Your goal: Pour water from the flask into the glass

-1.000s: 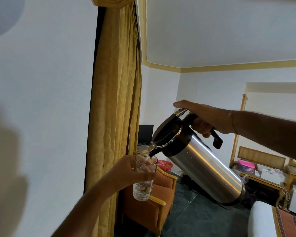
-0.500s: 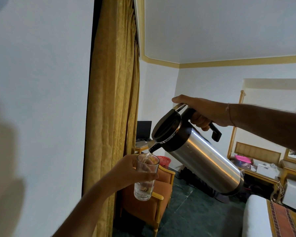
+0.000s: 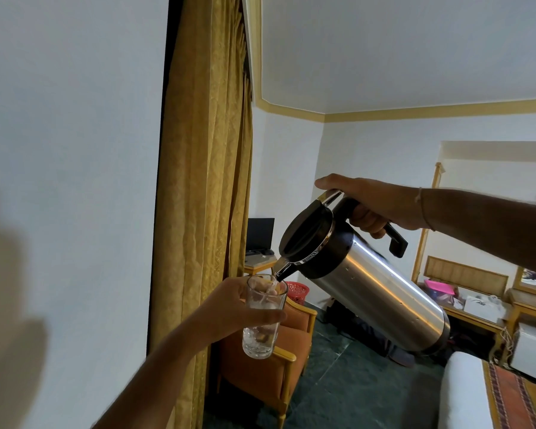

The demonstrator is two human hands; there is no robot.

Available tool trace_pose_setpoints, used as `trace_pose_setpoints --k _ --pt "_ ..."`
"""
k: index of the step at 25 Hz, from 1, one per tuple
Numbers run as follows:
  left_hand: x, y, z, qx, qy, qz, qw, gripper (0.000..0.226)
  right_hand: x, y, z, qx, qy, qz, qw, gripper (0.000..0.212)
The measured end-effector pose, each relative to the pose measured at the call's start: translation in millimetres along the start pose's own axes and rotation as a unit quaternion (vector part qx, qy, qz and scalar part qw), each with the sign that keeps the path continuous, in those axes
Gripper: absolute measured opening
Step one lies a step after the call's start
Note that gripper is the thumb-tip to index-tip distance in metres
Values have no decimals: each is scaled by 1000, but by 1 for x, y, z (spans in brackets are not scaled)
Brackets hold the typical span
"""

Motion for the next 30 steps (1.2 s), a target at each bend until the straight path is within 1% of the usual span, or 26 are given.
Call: trace_pose_setpoints --k 1,4,8,11,15,18,22,26,30 --pt "1 0 0 -1 2 -4 1000 43 1 0 0 -1 1 0 1000 70" --pt "3 -1 -1 1 -4 -19 1000 55 3 2 1 -6 7 6 1000 68" --pt "5 2 -1 -3 -4 -20 1000 55 7 0 4 -9 1 -1 1000 69" --pt "6 6 -1 -11 -4 -21 1000 59 10 -5 5 -7 -3 -8 1000 69" --pt "7 9 -2 -16 -5 -18 1000 55 11 -9 7 -1 0 -4 1000 71" --pt "9 9 -4 -15 -6 -20 1000 51 12 -8 5 -5 12 -6 1000 76" --pt "9 8 -8 -9 -4 -34 999 45 11 -6 3 -12 26 -2 1000 75" --pt "6 11 -9 -10 -5 -32 999 56 12 -6 1 -16 29 -8 999 73" --pt "5 13 -7 -15 -5 -36 999 58 13 -9 0 -17 27 -18 999 70"
Point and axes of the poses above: each hand's wrist, its own x-axis towards the middle knuckle, its own z-axis out of the back of the hand, y = z × x, the point moved 4 cm from there along x, towards the middle knuckle, and after that the axes turned 2 degrees about z, right-handed, at the moved point
